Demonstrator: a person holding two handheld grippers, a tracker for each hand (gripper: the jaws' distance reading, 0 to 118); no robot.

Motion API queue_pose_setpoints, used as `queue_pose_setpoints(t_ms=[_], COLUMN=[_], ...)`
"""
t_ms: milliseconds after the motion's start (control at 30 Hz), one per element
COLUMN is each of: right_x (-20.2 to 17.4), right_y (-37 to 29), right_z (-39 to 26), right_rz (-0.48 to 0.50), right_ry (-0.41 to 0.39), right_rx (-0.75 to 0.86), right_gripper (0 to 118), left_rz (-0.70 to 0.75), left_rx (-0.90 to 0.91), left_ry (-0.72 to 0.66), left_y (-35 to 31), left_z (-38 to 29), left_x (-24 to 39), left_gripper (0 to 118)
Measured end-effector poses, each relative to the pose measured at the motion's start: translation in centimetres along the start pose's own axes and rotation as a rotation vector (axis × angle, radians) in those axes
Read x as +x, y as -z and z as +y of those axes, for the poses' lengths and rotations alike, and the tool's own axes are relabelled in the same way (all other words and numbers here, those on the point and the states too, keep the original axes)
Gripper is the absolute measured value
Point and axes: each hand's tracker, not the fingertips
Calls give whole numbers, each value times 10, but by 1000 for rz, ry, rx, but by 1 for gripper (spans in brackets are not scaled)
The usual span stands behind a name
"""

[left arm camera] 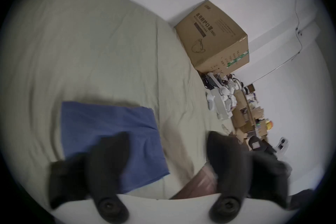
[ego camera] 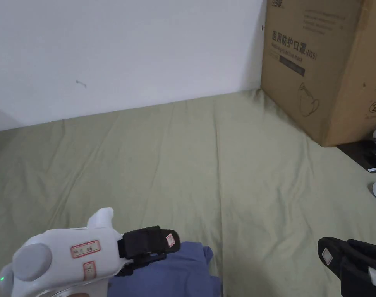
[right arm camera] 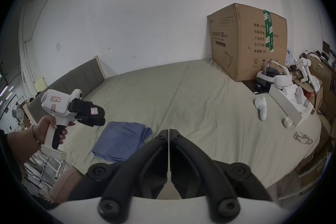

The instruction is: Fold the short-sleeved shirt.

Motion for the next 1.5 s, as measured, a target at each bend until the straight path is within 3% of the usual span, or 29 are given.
queue_pose_setpoints(t_ms=[33, 67, 200, 367, 467, 567, 700, 833, 1033, 1133, 1267, 1333, 1500], right_x=[-1, -1, 0, 7, 7, 5, -1, -12, -39, -60, -76, -83, -80], right_y=[0, 1, 0, 0, -3, -5, -3, -10, -28, -34, -30, -24, -12], right_z=[1, 1, 2, 4, 4, 5, 7, 21, 50, 51, 33, 25, 10], right_rz=[1, 2, 10, 24, 5, -2, 2, 54, 73, -32, -99, -181, -232], right_ry=[0, -1, 18, 71, 63, 42, 41, 31, -84, -114, -130, -144, -112], right_rx=[5, 10, 41, 25, 19, 14, 1, 28, 231, 439, 688, 683, 597], right_gripper=[1, 1, 1, 1, 1, 1, 1, 1, 1, 1, 1, 1, 1], left_rz=[41, 95, 199, 112, 164, -18, -51, -2, 208, 326, 573, 614, 601], left_rx=[9, 7, -67, -231, -340, -344, -398, -107, 513, 718, 906, 934, 917], left_ry=[57, 115, 252, 176, 136, 23, 155, 268, 502, 560, 655, 635, 506], left_y=[-1, 2, 34, 105, 145, 155, 157, 99, -51, -102, -134, -135, -141], left_z=[-1, -3, -14, -39, -58, -64, -81, -73, -52, -58, -83, -94, -109], left_x=[4, 9, 11, -4, -19, -17, 16, 52, 100, 108, 111, 103, 93], left_gripper=[50, 3, 2, 2, 1, 2, 2, 2, 2, 2, 1, 0, 0])
